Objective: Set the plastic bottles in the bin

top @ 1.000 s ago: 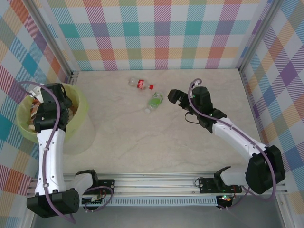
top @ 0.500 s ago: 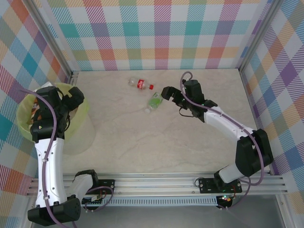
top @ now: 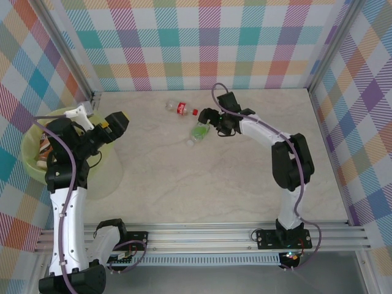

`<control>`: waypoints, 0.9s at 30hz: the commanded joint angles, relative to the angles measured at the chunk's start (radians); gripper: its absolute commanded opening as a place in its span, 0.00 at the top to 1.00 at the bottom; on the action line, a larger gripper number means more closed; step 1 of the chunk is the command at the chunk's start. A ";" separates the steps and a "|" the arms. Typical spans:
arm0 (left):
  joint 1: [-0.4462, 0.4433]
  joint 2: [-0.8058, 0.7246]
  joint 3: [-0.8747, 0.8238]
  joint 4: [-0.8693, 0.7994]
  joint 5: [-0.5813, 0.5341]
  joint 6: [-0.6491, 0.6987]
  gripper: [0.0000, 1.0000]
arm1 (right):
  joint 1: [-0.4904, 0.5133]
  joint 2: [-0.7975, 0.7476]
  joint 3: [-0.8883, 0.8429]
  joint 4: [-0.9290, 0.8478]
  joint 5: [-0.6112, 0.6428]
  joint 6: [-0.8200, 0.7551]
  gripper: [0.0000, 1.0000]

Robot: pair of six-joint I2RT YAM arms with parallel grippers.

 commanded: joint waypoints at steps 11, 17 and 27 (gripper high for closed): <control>-0.099 0.006 -0.087 0.077 0.141 -0.053 0.00 | 0.013 0.358 0.484 -0.384 0.153 -0.057 0.10; -0.193 0.051 -0.106 0.110 0.088 -0.060 0.00 | 0.027 0.447 0.598 -0.411 0.119 -0.058 0.12; -0.318 0.105 -0.100 0.114 0.003 -0.043 0.00 | 0.043 0.532 0.702 -0.455 0.143 -0.092 0.22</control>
